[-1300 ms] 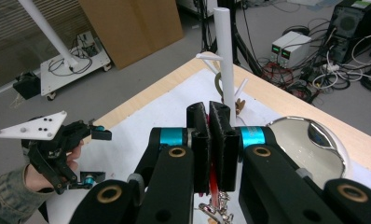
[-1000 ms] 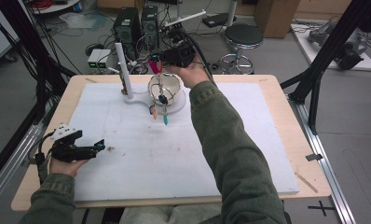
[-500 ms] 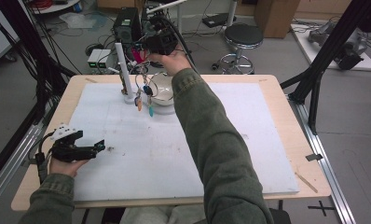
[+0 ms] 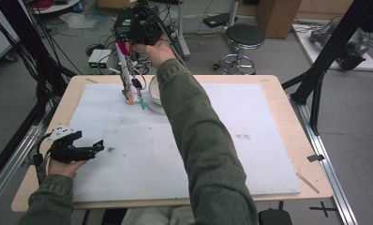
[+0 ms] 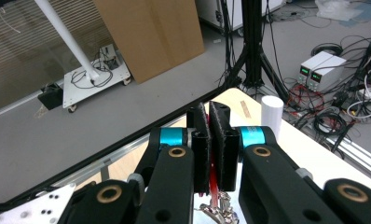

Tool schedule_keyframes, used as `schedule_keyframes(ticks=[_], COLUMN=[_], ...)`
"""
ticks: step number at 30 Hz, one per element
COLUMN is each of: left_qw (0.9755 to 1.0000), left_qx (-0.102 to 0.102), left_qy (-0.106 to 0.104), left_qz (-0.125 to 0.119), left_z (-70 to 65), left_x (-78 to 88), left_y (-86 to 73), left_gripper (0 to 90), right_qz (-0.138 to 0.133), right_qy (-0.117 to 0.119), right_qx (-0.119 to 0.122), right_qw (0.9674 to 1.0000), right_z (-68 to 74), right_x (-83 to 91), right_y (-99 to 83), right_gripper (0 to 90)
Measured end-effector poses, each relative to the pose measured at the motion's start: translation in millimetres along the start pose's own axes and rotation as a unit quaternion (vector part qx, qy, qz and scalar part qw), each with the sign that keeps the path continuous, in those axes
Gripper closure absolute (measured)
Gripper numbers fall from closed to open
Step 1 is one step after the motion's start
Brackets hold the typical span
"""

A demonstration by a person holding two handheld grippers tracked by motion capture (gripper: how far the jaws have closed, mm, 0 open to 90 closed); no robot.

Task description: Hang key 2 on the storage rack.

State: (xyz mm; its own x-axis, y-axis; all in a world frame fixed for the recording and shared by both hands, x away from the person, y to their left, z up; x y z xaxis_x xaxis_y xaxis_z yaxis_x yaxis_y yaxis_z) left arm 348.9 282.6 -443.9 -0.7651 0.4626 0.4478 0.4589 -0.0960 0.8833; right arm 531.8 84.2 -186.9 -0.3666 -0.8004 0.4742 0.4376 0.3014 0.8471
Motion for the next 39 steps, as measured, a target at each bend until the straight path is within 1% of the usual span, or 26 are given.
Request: schedule_keyframes(ticks=[2,3,5,9,13,14,18,23,28,31,32,34,36,39], left_qw=[1.0000,1.0000,1.0000,1.0000,1.0000,1.0000,1.0000,1.0000,1.0000,1.0000,1.0000,1.0000,1.0000,1.0000], left_qx=[0.000,0.001,0.002,0.001,0.003,0.003,0.003,0.006,0.003,0.002,0.001,0.001,0.003,0.003], left_qy=[-0.001,-0.001,-0.001,0.000,0.001,0.001,0.001,0.001,0.002,0.002,0.003,0.003,0.003,0.004], left_qz=[0.001,0.001,0.000,0.001,-0.001,-0.001,0.000,-0.001,0.002,0.003,0.003,0.004,0.002,0.003], left_z=[0.3,0.3,0.5,1.1,1.8,2.0,1.8,2.0,2.0,2.0,2.0,2.2,2.3,2.5], left_x=[0.0,-0.3,-0.3,0.2,1.0,1.1,1.0,0.0,-0.1,-0.2,-0.3,-0.3,-0.7,-0.9], left_y=[-0.2,-0.1,-0.1,-0.5,-0.6,-0.7,-0.9,-0.8,-1.3,-1.6,-1.6,-1.7,-1.6,-1.6], left_gripper=[1.7,1.7,1.7,1.7,1.7,1.7,1.7,1.7,1.8,1.7,1.8,1.7,1.7,1.8], right_qz=[-0.001,-0.002,-0.006,-0.010,-0.009,-0.009,0.001,0.000,-0.009,-0.007,-0.008,-0.004,-0.005,-0.002], right_qy=[0.002,0.004,0.014,0.019,0.021,0.021,0.012,0.005,-0.001,-0.004,-0.006,-0.005,-0.005,-0.011], right_qx=[0.000,-0.003,-0.010,-0.016,-0.016,-0.012,-0.009,-0.016,-0.025,-0.028,-0.024,-0.026,-0.022,-0.022], right_qw=[1.0000,1.0000,0.9998,0.9996,0.9996,0.9997,0.9999,0.9999,0.9996,0.9996,0.9997,0.9996,0.9997,0.9997], right_z=[0.0,0.1,-0.9,-5.0,-8.1,-8.3,-8.7,-13.6,-22.1,-25.6,-26.9,-27.2,-26.6,-27.6], right_x=[-2.8,-3.9,-6.0,-11.0,-17.1,-19.2,-29.8,-39.3,-41.0,-43.0,-44.5,-46.3,-48.5,-50.2], right_y=[2.3,3.7,6.7,13.3,18.8,19.5,20.7,19.7,20.8,19.4,18.9,17.5,16.1,13.8], right_gripper=[87.7,87.7,87.8,87.7,87.7,87.7,87.7,87.7,87.7,87.7,87.7,87.7,87.7,87.7])
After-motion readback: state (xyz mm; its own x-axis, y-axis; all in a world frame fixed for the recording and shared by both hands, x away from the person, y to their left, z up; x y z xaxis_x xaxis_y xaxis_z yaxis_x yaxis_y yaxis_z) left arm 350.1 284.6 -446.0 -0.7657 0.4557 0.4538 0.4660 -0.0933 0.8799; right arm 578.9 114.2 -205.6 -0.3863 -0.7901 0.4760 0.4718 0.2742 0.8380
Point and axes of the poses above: each handheld gripper's, and its own axes: x roughly backward along the jaws, y roughly out of its top, z roughly to its left, the point moved 6 cm from there along -x, roughly forward along the jaws, and after that the axes turned 3 degrees about -y, right-handed, at the moved point
